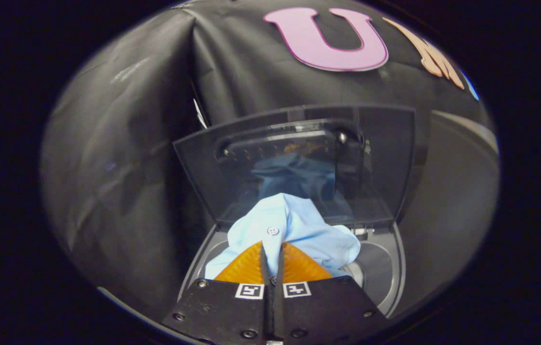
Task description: Put the clothes into the washing machine and then close the washing machine lid.
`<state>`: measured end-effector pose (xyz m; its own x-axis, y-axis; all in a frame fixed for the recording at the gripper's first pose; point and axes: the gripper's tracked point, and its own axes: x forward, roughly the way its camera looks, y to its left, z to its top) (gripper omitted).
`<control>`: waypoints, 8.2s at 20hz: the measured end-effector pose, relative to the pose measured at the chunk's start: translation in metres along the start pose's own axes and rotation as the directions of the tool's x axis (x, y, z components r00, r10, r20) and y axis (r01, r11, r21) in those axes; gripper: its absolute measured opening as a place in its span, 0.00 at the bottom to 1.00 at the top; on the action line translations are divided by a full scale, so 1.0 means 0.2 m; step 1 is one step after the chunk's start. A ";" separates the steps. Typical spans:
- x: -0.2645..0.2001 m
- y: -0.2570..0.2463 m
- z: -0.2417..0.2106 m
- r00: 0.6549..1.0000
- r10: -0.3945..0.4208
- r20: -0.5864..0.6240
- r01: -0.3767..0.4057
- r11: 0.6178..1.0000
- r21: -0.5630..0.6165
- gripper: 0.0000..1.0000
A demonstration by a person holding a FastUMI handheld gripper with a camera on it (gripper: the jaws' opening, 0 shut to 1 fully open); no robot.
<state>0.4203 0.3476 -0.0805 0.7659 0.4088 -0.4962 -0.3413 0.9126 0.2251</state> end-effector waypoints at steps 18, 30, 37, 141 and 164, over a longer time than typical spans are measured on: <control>0.27 -0.13 -0.60 0.936 -0.065 -0.346 0.081 0.996 0.031 0.03; 0.25 -0.16 -0.58 0.942 -0.161 -0.294 0.163 0.986 -0.017 0.88; 0.19 -0.19 -0.47 0.962 -0.227 -0.154 0.221 0.974 -0.057 0.98; -0.08 -0.14 0.03 0.899 -0.314 0.305 0.324 0.946 0.020 0.97; -0.66 -0.03 -0.11 0.914 -0.258 0.313 0.283 0.959 -0.035 0.97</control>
<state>0.3090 0.2883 -0.0341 0.9588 0.1372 -0.2488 -0.1298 0.9905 0.0459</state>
